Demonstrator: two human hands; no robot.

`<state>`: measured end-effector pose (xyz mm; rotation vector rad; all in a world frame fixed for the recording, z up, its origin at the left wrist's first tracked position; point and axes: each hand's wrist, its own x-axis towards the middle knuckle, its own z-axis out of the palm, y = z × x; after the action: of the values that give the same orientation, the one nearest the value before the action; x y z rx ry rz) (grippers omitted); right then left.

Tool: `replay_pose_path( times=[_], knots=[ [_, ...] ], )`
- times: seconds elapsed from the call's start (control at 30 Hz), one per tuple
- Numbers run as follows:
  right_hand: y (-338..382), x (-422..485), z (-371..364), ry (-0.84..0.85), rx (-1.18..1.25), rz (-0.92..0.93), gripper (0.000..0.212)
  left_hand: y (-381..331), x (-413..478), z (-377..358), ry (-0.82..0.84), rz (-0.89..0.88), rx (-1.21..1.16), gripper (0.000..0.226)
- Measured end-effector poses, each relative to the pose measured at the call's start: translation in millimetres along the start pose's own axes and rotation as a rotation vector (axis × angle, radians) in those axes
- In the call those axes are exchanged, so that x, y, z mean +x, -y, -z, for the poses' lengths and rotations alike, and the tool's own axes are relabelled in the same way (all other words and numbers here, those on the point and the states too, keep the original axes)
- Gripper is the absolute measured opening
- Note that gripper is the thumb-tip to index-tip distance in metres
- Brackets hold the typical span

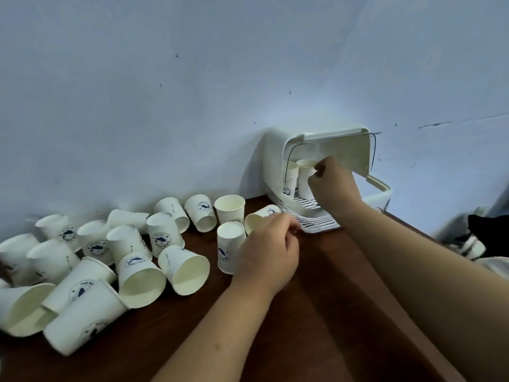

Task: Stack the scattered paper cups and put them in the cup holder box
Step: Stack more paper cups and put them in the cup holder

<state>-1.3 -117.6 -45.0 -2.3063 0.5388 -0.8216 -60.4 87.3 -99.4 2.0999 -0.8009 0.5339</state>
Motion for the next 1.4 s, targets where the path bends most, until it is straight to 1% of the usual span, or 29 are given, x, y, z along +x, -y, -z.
replay_pose_path(
  times=[0.07, 0.1, 0.13, 0.17, 0.23, 0.27, 0.33, 0.4, 0.43, 0.5, 0.57, 0.63, 0.73, 0.8, 0.87, 0.93, 0.97, 1.03, 1.13, 1.2, 1.23, 1.3, 1.33, 1.4],
  knots=[
    [10.0, -25.4, 2.7, -0.019, 0.053, 0.103, 0.025, -4.5, 6.5, 20.1, -0.172, -0.037, 0.175, 0.022],
    [15.0, -38.0, 2.9, -0.001, 0.074, 0.152, 0.024, -4.9, 9.9, 31.5, -0.21, -0.006, 0.288, 0.025],
    [20.0, -50.7, 1.9, 0.035, 0.086, 0.197, 0.023, -2.9, 13.2, 42.0, -0.19, 0.052, 0.398, 0.032],
    [24.1, -62.4, -0.9, 0.081, 0.095, 0.242, 0.022, 0.8, 15.0, 51.7, -0.117, 0.134, 0.495, 0.042],
    [30.9, -82.9, -8.9, 0.192, 0.089, 0.299, 0.023, 10.5, 14.1, 69.1, 0.089, 0.272, 0.609, 0.064],
    [33.5, -91.3, -13.7, 0.256, 0.06, 0.307, 0.026, 14.9, 12.0, 76.4, 0.192, 0.309, 0.629, 0.072],
    [35.8, -102.9, -24.0, 0.408, -0.075, 0.299, 0.037, 21.1, 7.0, 87.0, 0.322, 0.315, 0.646, 0.077],
    [36.9, -111.4, -28.9, 0.543, -0.199, 0.271, 0.051, 20.5, 1.7, 94.8, 0.36, 0.274, 0.62, 0.073],
    [36.5, -114.2, -29.8, 0.576, -0.22, 0.253, 0.057, 18.4, -1.4, 97.9, 0.356, 0.253, 0.598, 0.07],
    [36.0, -119.8, -26.5, 0.557, -0.211, 0.222, 0.06, 12.5, -8.8, 102.8, 0.343, 0.232, 0.573, 0.065],
    [36.3, -125.7, -19.0, 0.471, -0.176, 0.21, 0.056, 7.1, -17.8, 106.5, 0.366, 0.241, 0.554, 0.065],
    [40.2, -131.3, -9.2, 0.363, -0.086, 0.176, 0.049, 3.8, -27.1, 110.8, 0.352, 0.28, 0.469, 0.058],
    [53.2, -142.1, 9.2, 0.214, 0.151, 0.03, 0.036, 1.7, -39.7, 126.0, 0.209, 0.404, 0.232, 0.046],
    [60.2, -148.8, 19.7, 0.191, 0.268, -0.068, 0.032, 5.4, -49.0, 138.3, 0.157, 0.478, 0.156, 0.049],
    [65.2, -155.9, 25.2, 0.193, 0.369, -0.146, 0.034, 11.4, -61.0, 149.9, 0.117, 0.551, 0.1, 0.056],
    [69.8, -165.1, 27.2, 0.198, 0.445, -0.196, 0.037, 14.1, -73.6, 159.0, 0.082, 0.619, -0.003, 0.061],
    [72.8, -170.2, 27.3, 0.2, 0.469, -0.206, 0.039, 18.3, -79.5, 160.8, 0.065, 0.634, -0.058, 0.06],
    [80.4, -180.5, 27.1, 0.237, 0.516, -0.22, 0.04, 20.9, -89.8, 164.0, 0.042, 0.651, -0.2, 0.057],
    [91.1, -195.2, 23.5, 0.356, 0.577, -0.24, 0.043, 25.7, -102.6, 165.6, 0.02, 0.69, -0.458, 0.068],
    [96.7, -204.2, 17.3, 0.451, 0.576, -0.183, 0.049, 27.2, -110.7, 164.9, 0.017, 0.705, -0.618, 0.076],
    [99.3, -208.7, 13.5, 0.492, 0.566, -0.141, 0.048, 28.2, -114.6, 164.5, 0.019, 0.705, -0.667, 0.079],
    [104.5, -216.5, 7.1, 0.551, 0.588, -0.101, 0.037, 34.5, -121.7, 163.7, 0.02, 0.702, -0.684, 0.08],
    [106.0, -218.8, 3.1, 0.572, 0.616, -0.103, 0.034, 36.3, -125.3, 164.3, 0.022, 0.696, -0.674, 0.079],
    [109.0, -222.5, -4.6, 0.605, 0.691, -0.118, 0.042, 40.7, -130.8, 166.5, 0.014, 0.678, -0.617, 0.072]
  ],
)
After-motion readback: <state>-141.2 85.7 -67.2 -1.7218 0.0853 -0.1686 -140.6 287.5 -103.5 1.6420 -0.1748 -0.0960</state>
